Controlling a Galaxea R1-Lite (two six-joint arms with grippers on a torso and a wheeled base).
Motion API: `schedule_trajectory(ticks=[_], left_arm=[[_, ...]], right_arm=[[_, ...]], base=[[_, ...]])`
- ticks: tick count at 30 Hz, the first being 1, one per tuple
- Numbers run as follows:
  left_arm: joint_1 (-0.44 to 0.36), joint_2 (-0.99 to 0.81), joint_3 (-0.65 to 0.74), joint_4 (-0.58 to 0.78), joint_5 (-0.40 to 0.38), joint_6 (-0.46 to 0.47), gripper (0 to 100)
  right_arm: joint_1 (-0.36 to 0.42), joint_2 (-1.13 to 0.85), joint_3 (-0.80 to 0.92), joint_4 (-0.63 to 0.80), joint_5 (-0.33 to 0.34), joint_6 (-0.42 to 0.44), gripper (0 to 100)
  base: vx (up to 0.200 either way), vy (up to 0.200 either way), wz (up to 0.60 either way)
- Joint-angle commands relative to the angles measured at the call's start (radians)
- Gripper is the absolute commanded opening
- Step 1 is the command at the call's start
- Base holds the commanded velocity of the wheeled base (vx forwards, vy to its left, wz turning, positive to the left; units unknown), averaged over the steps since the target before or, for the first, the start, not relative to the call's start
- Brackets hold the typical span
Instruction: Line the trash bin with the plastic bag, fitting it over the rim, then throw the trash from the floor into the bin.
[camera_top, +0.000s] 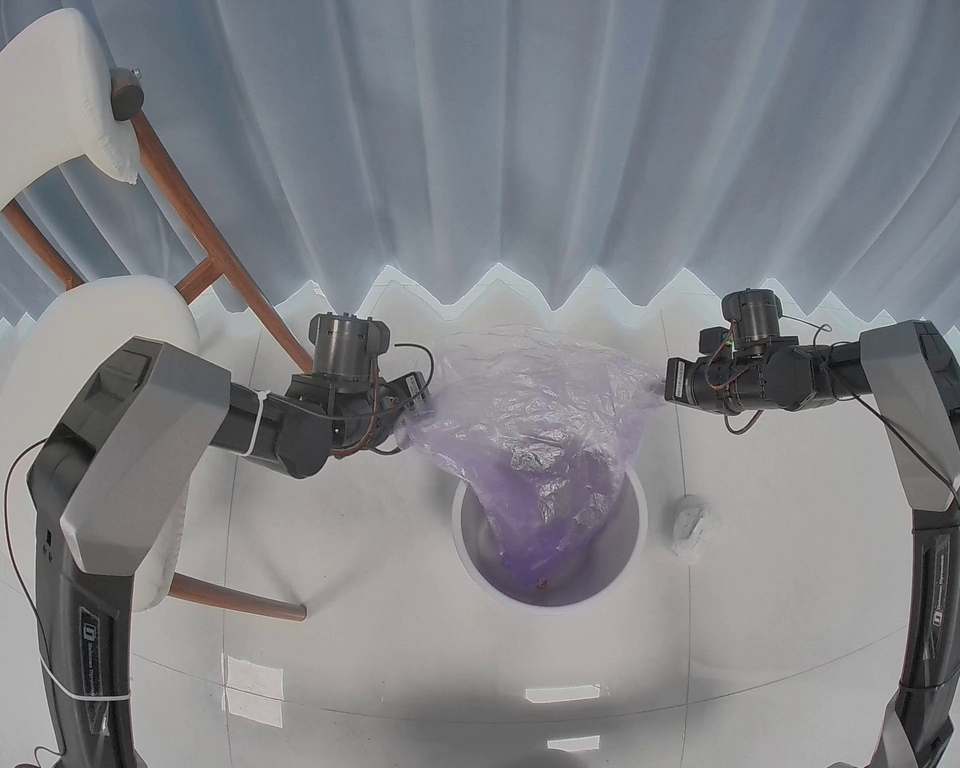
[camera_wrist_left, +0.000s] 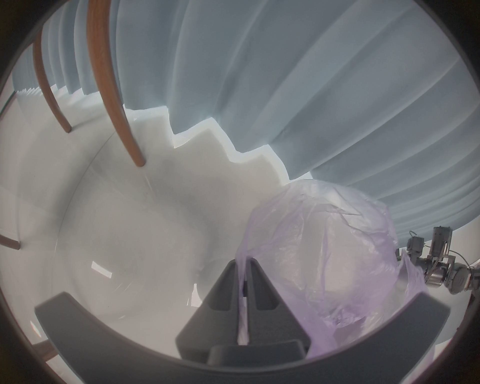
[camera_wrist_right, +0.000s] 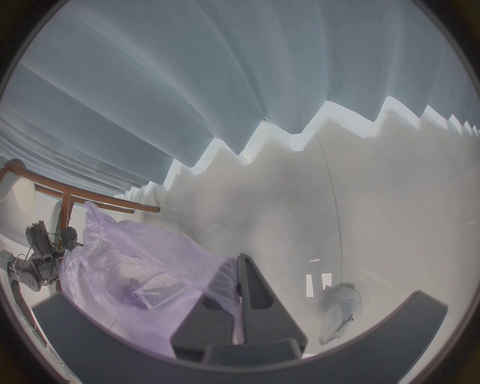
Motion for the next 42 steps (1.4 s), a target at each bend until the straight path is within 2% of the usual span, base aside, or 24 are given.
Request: schedule_trajectory(ticks=[1, 4, 9, 22, 28, 30, 32, 33, 35, 36, 39, 40, 41, 42], left_arm=[[-0.001, 0.033, 0.015, 0.008, 0.002, 0.000, 0], [-0.001, 0.029, 0.029, 0.023, 0.000, -0.001, 0], [-0.003, -0.009, 0.103, 0.123, -0.030, 0.003, 0], [-0.023, -0.045, 0.250, 0.103, -0.046, 0.003, 0], [-0.027, -0.051, 0.356, -0.034, -0.021, 0.005, 0], [-0.029, -0.048, 0.425, -0.162, -0.001, 0.005, 0], [-0.043, -0.051, 0.486, -0.230, 0.003, 0.012, 0], [-0.050, -0.052, 0.528, -0.261, 0.003, 0.017, 0], [-0.053, -0.056, 0.577, -0.307, 0.002, 0.028, 0], [-0.056, -0.074, 0.640, -0.386, -0.001, 0.034, 100], [-0.061, -0.091, 0.692, -0.446, -0.007, 0.032, 100], [-0.081, -0.108, 0.802, -0.549, -0.013, 0.034, 100], [-0.081, -0.108, 0.802, -0.549, -0.013, 0.034, 100], [-0.099, -0.112, 0.876, -0.626, -0.012, 0.035, 100]], right_arm=[[-0.013, 0.019, 0.000, 0.001, -0.002, -0.001, 0], [-0.024, 0.018, 0.000, 0.002, -0.004, -0.001, 0], [-0.058, 0.005, 0.019, 0.032, 0.001, -0.020, 0], [-0.071, -0.084, 0.243, 0.024, 0.050, -0.054, 0], [-0.077, -0.090, 0.305, -0.031, 0.050, -0.069, 0], [-0.082, -0.099, 0.346, -0.091, 0.050, -0.064, 0], [-0.085, -0.114, 0.375, -0.126, 0.050, -0.064, 0], [-0.090, -0.128, 0.395, -0.137, 0.052, -0.064, 100], [-0.096, -0.146, 0.420, -0.151, 0.052, -0.061, 100], [-0.097, -0.174, 0.457, -0.172, 0.052, -0.055, 100], [-0.099, -0.206, 0.497, -0.189, 0.053, -0.055, 100], [-0.104, -0.271, 0.590, -0.219, 0.076, -0.058, 100], [-0.104, -0.271, 0.590, -0.219, 0.076, -0.058, 100], [-0.102, -0.326, 0.664, -0.240, 0.099, -0.061, 100]], base=[[0.000, 0.000, 0.00], [0.000, 0.000, 0.00], [0.000, 0.000, 0.00], [0.000, 0.000, 0.00], [0.000, 0.000, 0.00], [0.000, 0.000, 0.00], [0.000, 0.000, 0.00], [0.000, 0.000, 0.00], [0.000, 0.000, 0.00], [0.000, 0.000, 0.00], [0.000, 0.000, 0.00], [0.000, 0.000, 0.00], [0.000, 0.000, 0.00], [0.000, 0.000, 0.00]])
